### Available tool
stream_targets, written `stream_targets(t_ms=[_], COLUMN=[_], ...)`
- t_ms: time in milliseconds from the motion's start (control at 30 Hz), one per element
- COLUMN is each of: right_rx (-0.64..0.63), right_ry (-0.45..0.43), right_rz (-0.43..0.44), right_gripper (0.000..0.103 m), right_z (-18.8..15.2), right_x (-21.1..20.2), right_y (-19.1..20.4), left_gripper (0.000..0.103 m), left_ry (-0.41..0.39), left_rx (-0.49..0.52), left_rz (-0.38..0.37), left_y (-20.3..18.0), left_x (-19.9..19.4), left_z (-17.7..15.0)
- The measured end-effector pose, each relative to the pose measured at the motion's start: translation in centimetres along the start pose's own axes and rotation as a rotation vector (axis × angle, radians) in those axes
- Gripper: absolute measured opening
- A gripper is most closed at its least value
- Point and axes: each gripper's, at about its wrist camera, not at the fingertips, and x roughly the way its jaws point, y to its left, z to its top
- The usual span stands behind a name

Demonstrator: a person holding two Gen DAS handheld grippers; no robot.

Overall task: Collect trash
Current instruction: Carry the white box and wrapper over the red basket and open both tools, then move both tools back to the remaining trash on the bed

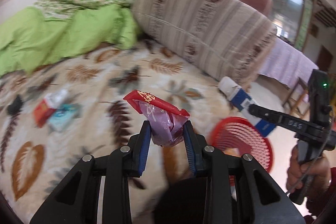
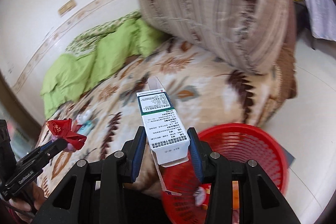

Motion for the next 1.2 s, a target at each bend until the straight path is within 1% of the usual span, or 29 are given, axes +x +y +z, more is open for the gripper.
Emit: stream_targets(t_ms=[133, 233, 267, 333, 433, 567, 633, 700, 833, 900, 1100, 1200], right_rx=[0.048, 0.086, 0.095, 0.109, 0.126, 0.114, 0.105, 0.087, 0.026, 0.001, -0.120, -0.161], right_ry=[-0.007, 0.004, 0.006, 0.012, 0.001, 0.002, 0.000, -0.001, 0.008, 0.019, 0.093, 0.126], right_rz=[-0.066, -0.104, -0.115, -0.140, -0.151, -0.132, -0.112, -0.086, -0.013, 0.027, 0.143, 0.193], right_gripper=[0.043, 0.044, 0.045, 0.056, 0.058, 0.058, 0.060, 0.061, 0.064, 0.064, 0.065, 0.065], right_z=[-0.4, -0.9, -1.0, -1.2, -1.3, -0.8, -0.4, -0.1, 0.6, 0.8, 0.9, 0.7], right_x=[-1.8, -2.2, -2.2, -2.2, -2.6, -2.0, -1.5, -1.0, 0.5, 1.4, 4.9, 6.5], right_y=[-3.8, -5.9, -6.4, -7.2, -7.9, -7.4, -6.7, -5.4, -2.0, -0.3, 6.7, 9.9], left_gripper=[0.030, 0.031, 0.033, 0.046, 0.046, 0.047, 0.050, 0.052, 0.053, 0.053, 0.055, 0.056], left_ry=[0.077, 0.136, 0.163, 0.199, 0.211, 0.204, 0.192, 0.176, 0.144, 0.131, 0.097, 0.073], left_rx=[0.038, 0.070, 0.079, 0.083, 0.074, 0.032, 0.004, -0.024, -0.060, -0.085, -0.147, -0.175], left_rz=[-0.142, -0.215, -0.240, -0.258, -0.264, -0.236, -0.209, -0.180, -0.090, -0.061, 0.053, 0.112], left_y=[-4.8, -7.7, -8.6, -9.5, -9.3, -7.5, -6.0, -4.3, -0.5, 1.2, 7.0, 9.9], left_x=[3.1, 5.6, 6.5, 7.7, 7.5, 7.0, 6.6, 5.8, 4.1, 3.3, 1.0, -0.2], left_z=[0.6, 0.6, 0.4, 0.0, -0.5, -0.5, -0.2, -0.1, -0.5, -0.7, -1.9, -2.4])
